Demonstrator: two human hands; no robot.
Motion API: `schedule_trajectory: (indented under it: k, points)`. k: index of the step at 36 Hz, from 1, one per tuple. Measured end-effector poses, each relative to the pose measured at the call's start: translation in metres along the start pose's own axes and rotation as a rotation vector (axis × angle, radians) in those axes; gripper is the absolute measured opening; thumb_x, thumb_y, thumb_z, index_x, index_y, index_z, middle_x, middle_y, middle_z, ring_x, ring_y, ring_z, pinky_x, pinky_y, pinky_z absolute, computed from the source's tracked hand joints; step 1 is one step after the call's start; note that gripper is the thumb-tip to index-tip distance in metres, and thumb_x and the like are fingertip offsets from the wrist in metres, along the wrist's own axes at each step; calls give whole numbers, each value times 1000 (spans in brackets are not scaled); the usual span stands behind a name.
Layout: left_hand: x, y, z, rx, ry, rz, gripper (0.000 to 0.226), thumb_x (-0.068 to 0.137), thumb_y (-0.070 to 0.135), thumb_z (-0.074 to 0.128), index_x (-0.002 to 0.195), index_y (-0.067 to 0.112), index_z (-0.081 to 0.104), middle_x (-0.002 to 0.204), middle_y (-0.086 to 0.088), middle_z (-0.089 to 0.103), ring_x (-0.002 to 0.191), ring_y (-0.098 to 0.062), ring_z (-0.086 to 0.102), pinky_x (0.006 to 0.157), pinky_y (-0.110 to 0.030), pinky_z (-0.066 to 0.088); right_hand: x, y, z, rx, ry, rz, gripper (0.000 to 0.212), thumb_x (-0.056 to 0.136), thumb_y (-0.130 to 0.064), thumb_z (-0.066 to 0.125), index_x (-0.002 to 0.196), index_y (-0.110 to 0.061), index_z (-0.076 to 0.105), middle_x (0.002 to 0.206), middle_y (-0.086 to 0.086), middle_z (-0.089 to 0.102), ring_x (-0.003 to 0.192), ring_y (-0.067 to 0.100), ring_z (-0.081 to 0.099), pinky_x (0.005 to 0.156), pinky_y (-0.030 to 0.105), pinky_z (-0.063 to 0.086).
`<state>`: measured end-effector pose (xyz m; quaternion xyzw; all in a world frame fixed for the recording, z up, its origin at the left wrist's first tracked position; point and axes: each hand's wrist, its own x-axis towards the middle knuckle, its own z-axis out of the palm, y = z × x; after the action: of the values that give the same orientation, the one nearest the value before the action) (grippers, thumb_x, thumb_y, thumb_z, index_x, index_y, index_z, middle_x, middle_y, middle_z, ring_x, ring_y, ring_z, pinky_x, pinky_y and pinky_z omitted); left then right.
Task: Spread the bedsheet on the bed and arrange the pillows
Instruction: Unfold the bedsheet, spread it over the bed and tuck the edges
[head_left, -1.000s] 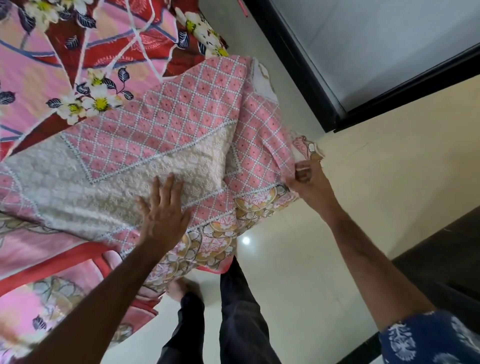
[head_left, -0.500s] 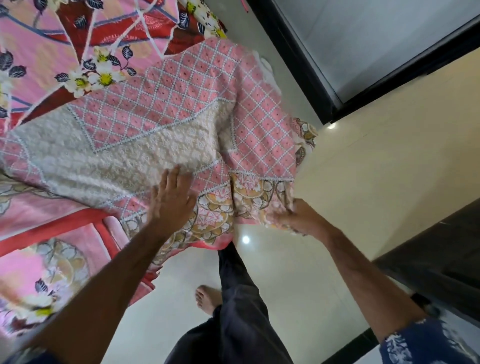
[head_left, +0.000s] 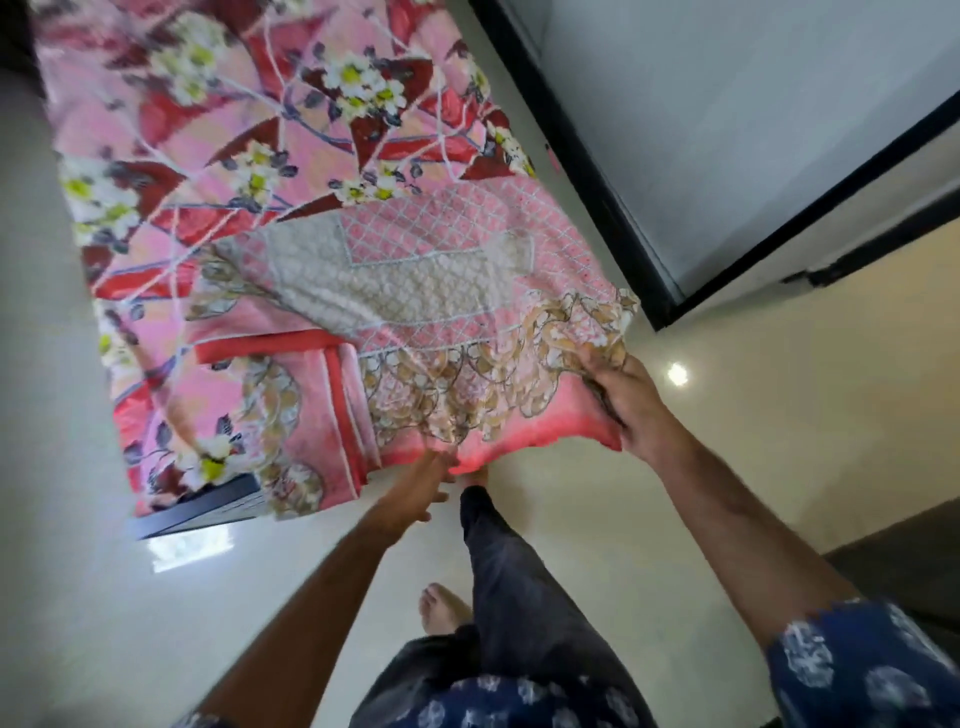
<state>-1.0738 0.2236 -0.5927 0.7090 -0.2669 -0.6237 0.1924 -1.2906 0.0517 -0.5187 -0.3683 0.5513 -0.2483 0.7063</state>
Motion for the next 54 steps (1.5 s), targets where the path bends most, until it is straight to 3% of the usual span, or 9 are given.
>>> schedule_trajectory:
  k: [4,7,14,18,24,29,39,47,54]
  points:
    - [-42,20,0,72,60,252,45,97,52,56,133,29,42,142,-2,47,133,-25,49,105,-41,43,-42,-36,29,-164,-39,-84,37,96,-20,66,123,6,61,106,12,76,101,24,73,90,39,59]
    - [-68,62,-3,211,234,559,93,76,61,71,148,19,31,148,2,35,137,-14,37,114,-29,32,-69,-58,53,-242,-90,-120,14,96,-20,67,97,-7,61,94,-4,74,91,11,70,91,34,56]
    - [-117,154,-10,277,477,868,90,74,21,82,150,13,34,132,-9,54,110,-15,65,88,-36,59,-96,-95,101,-276,-194,-172,57,77,-57,79,121,-24,63,116,1,72,111,24,68,100,51,53]
    - [-135,181,-32,229,596,846,49,86,-6,60,124,24,58,88,9,75,82,-1,72,74,-37,62,-92,-121,102,-236,-294,-189,29,93,-38,68,118,-26,64,122,2,70,119,24,63,110,50,43]
    - [-149,221,-66,648,784,954,48,81,-2,63,125,17,64,114,-6,72,95,-19,68,70,-30,55,-72,-158,89,-154,-387,-202,25,90,-44,70,107,-27,75,122,0,71,125,25,57,114,54,35]
    - [-167,246,-83,673,757,841,64,66,11,53,129,16,59,119,-7,68,105,-25,65,77,-28,47,-63,-189,97,43,-493,-153,13,100,-14,58,102,-11,71,89,4,74,81,20,70,74,35,60]
    - [-156,252,-47,682,1014,713,76,84,37,74,147,23,34,139,-3,55,117,-24,59,90,-47,52,-67,-218,123,44,-574,-92,18,101,-12,57,83,-9,58,58,4,59,37,8,52,31,17,34]
    - [-164,272,-65,510,1098,663,20,95,25,63,113,17,71,92,0,76,71,-14,64,53,-19,42,-58,-228,120,-86,-697,-44,16,103,-13,53,105,-1,63,81,13,76,38,8,48,33,17,32]
    - [-192,286,-98,422,1235,638,37,90,2,48,117,18,68,106,-3,76,90,-23,69,76,-32,52,-25,-215,109,-451,-599,-350,61,94,-1,65,142,-15,29,104,15,75,55,23,69,49,33,53]
